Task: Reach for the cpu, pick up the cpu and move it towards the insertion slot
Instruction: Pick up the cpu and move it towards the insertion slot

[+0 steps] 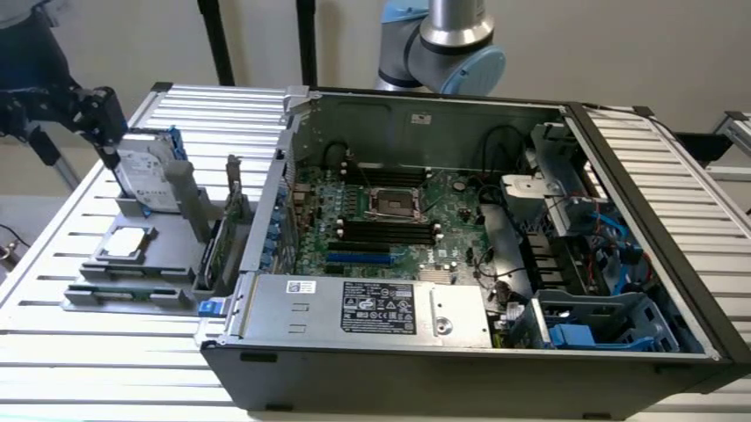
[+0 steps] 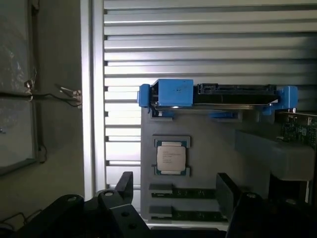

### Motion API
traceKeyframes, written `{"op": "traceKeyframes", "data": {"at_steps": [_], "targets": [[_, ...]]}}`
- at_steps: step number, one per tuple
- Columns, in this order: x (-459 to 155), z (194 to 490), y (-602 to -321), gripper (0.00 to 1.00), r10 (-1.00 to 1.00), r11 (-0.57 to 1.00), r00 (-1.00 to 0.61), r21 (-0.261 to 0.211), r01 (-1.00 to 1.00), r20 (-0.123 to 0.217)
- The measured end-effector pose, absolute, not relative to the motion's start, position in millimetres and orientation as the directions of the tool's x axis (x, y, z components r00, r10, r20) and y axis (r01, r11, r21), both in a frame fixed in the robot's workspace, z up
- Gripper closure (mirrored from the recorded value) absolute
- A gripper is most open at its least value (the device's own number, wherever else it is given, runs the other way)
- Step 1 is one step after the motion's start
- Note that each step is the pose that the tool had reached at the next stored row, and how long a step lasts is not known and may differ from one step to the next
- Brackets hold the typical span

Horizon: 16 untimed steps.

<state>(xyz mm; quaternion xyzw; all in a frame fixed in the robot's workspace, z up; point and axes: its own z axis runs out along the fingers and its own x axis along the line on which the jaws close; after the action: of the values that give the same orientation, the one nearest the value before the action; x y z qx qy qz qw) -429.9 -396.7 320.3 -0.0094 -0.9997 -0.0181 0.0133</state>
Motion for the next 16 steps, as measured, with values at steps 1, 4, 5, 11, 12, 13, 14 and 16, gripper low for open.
{"op": "traceKeyframes", "data": {"at_steps": [1, 4, 5, 11, 12, 13, 14, 16], "targets": [[-429.8, 319.2, -397.0, 0.23, 0.021, 0.999, -0.999, 0.036, 0.022, 0.027], [-428.9, 314.1, -398.0, 0.23, 0.028, 0.999, -0.999, 0.036, 0.029, 0.027], [-428.6, 312.2, -398.4, 0.23, 0.029, 0.999, -0.999, 0.036, 0.030, 0.027], [-427.4, 301.3, -402.3, 0.23, 0.033, 0.999, -0.999, 0.036, 0.034, 0.027], [-427.3, 299.5, -403.1, 0.23, 0.033, 0.999, -0.999, 0.036, 0.034, 0.027], [-427.1, 297.7, -404.0, 0.23, 0.033, 0.999, -0.999, 0.036, 0.034, 0.027], [-426.8, 296.0, -404.7, 0.23, 0.033, 0.999, -0.999, 0.036, 0.034, 0.027], [-426.3, 292.2, -406.0, 0.23, 0.033, 0.999, -0.999, 0.036, 0.034, 0.027]]}}
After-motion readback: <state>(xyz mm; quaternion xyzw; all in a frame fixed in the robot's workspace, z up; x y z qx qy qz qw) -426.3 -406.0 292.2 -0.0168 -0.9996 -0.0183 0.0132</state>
